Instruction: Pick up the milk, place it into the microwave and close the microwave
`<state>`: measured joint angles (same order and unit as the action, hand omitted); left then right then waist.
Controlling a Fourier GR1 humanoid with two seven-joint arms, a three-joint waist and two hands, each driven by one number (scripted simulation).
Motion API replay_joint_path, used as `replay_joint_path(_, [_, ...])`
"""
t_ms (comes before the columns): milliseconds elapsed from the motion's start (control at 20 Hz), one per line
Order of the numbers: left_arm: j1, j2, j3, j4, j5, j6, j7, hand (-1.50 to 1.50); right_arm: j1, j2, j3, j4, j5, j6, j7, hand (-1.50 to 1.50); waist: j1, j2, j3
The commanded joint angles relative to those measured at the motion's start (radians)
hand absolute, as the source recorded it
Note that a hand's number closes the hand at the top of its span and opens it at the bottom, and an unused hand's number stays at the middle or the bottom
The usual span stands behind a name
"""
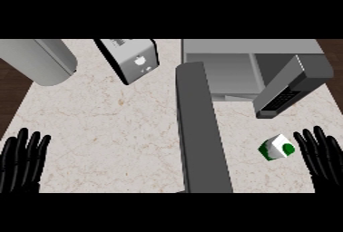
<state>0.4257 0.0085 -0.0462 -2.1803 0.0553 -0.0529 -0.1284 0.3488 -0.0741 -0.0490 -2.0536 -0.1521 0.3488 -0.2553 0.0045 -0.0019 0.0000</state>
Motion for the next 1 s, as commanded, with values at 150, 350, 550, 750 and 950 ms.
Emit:
replay_joint_path(150, [0.067,0.012,0.040,0.006,0.034,-0.045,-0.049,-1.50,-0.043,0.036,-0.035,0.093,0.118,-0.076,-0.084,-1.50,-0.001,0.001,0.000])
replay_joint_path(350, [0.147,0.003,-0.010,-0.044,0.009,-0.062,-0.068,-1.50,-0.126,0.016,-0.084,0.226,0.107,-0.079,-0.106,-1.50,0.001,0.001,0.000])
replay_joint_path(550, [0.213,-0.008,-0.079,-0.028,-0.044,-0.043,-0.162,-1.50,-0.199,0.027,-0.102,0.376,0.153,-0.114,-0.178,-1.50,0.007,0.001,0.000])
replay_joint_path(750, [0.167,-0.008,-0.029,0.019,-0.016,-0.057,-0.166,-1.50,-0.184,-0.026,-0.167,0.435,0.133,-0.082,-0.233,-1.50,0.001,0.001,0.000])
replay_joint_path(950, [0.217,-0.007,-0.039,-0.108,0.005,-0.067,-0.070,-1.50,-0.228,-0.044,-0.187,0.555,0.202,-0.124,-0.322,-1.50,0.004,0.001,0.000])
